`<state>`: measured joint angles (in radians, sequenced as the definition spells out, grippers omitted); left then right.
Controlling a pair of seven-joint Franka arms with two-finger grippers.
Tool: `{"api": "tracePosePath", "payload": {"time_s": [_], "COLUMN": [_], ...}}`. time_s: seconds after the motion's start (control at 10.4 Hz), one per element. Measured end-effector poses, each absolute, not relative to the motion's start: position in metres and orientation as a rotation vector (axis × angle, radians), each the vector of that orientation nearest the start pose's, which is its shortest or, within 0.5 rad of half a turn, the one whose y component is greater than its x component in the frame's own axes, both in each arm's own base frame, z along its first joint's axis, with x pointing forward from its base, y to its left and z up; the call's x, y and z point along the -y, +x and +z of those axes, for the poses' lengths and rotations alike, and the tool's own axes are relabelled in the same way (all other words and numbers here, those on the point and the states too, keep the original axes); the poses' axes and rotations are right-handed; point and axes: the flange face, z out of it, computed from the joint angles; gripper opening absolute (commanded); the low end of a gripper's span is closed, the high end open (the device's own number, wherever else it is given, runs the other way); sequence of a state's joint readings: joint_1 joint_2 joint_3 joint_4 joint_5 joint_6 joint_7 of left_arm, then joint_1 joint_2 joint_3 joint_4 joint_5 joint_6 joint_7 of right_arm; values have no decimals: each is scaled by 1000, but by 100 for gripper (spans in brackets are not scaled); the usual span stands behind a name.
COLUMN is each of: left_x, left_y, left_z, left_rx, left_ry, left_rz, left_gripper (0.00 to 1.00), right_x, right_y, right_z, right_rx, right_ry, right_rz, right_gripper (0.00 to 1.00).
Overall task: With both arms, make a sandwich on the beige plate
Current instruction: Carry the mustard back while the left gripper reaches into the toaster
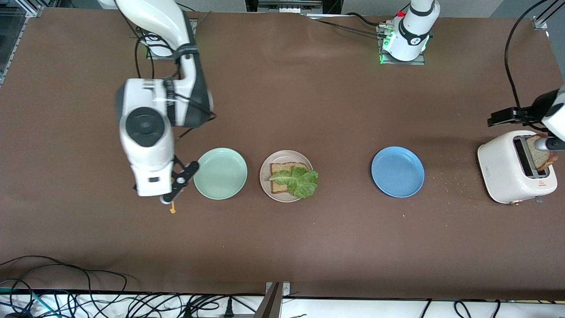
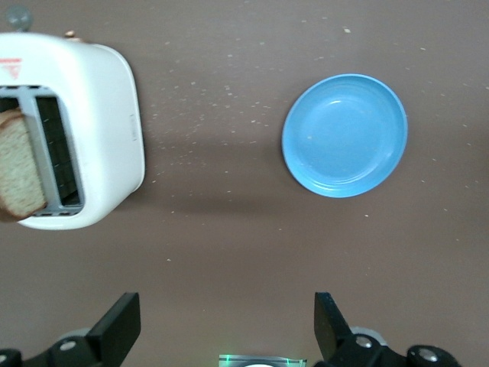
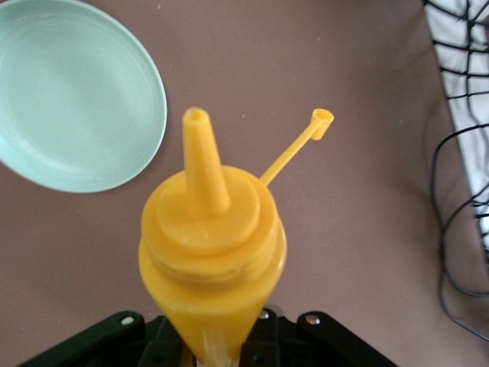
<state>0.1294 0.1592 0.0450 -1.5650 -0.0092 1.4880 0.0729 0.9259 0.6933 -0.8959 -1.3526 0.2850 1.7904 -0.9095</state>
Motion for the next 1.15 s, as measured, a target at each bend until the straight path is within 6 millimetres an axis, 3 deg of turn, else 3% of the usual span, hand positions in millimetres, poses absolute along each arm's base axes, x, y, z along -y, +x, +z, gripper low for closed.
{"api": "tracePosePath", "payload": {"time_s": [0.29, 0.58, 0.86, 1.15], "left_x": [-160, -176, -193, -259], "left_y": [564, 569, 577, 578], "left_z": [525, 510, 492, 456], "left_rx": [289, 282, 264, 263], "left_ry": [-3100, -3020, -3021, -3031], "left_rz": [390, 405, 382, 314], "left_gripper": [100, 100, 100, 100], "right_x": [-79, 7, 66, 102], "right_y": [665, 652, 626, 604], "right_z": [405, 367, 314, 268], "right_rx": [1454, 1435, 1414, 1461], "right_ry": [-2754, -2508, -2317, -2142], "right_rz": [137, -33, -228, -395], "right_gripper": [0, 0, 0, 0]}}
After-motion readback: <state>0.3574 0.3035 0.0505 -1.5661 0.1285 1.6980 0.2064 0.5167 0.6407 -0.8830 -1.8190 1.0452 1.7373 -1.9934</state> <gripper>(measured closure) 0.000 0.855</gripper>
